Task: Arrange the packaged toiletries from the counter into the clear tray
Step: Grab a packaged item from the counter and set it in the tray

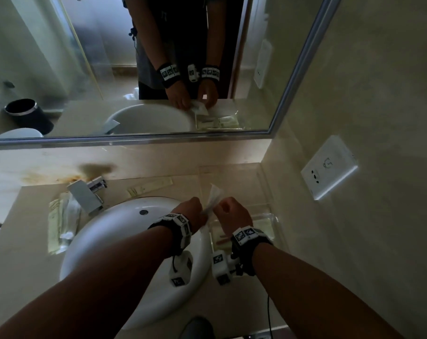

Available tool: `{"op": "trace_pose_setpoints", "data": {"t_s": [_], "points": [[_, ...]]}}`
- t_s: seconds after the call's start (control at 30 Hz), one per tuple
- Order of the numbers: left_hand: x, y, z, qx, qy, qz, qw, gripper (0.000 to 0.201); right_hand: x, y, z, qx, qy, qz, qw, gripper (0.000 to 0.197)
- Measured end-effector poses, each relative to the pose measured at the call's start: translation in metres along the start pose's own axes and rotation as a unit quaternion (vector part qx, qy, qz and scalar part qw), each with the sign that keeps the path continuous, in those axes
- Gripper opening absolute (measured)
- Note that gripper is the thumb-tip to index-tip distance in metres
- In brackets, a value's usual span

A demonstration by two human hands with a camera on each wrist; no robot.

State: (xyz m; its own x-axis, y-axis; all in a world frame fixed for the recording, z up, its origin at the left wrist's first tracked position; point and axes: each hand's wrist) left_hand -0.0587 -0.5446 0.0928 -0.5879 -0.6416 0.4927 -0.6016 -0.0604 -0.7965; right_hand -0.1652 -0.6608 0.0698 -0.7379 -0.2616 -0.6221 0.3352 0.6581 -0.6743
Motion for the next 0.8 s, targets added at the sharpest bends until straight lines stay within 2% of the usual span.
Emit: {"op": "trace_pose_setpoints", "data": {"t_s": [0.13,0.33,0.37,0.43,0.5,0.57,0.7,0.8], "points": [[0.024,0.01,0.003,0.005,0.019,-0.036,0.999,0.028,0.007,-0.002,0.004,-0.042,0.019,0.089,0.995,0.029],[0.043,0.025,0.014,-0.042,0.065,-0.004,0.997,0.029,0.024,-0.016,0.006,-0.02,0.025,0.141,0.989,0.042],[0.044,0.026,0.015,-0.056,0.061,0.003,0.997,0.03,0.027,-0.02,0.005,-0.01,0.028,0.136,0.99,0.043],[0.046,0.027,0.015,-0.072,0.044,-0.001,0.996,0.048,0.035,-0.026,0.004,0.009,0.04,0.105,0.994,0.042],[0.048,0.027,0.016,-0.065,0.043,-0.022,0.997,0.067,0.044,-0.031,0.003,0.014,0.044,0.069,0.997,0.035],[0.05,0.028,0.018,-0.048,0.039,-0.05,0.997,0.078,0.052,-0.034,-0.002,0.005,0.03,0.035,0.999,0.03],[0.055,0.033,0.022,0.001,0.02,-0.092,0.996,0.074,0.062,-0.04,-0.012,-0.036,0.022,-0.013,0.999,0.022],[0.057,0.039,0.028,-0.008,0.015,-0.103,0.995,0.058,0.07,-0.04,-0.017,-0.047,0.026,-0.035,0.998,0.02]]}}
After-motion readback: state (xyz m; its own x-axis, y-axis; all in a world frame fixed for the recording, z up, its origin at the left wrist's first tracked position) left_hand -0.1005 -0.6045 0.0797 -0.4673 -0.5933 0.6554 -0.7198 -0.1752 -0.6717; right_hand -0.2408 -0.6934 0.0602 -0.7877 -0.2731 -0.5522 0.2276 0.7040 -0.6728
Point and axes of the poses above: each hand's wrist, its own z-axis towards the middle knuckle, its own y-axis out of the palm, x = y × z, and after that the axes turned 12 degrees about y, right-handed
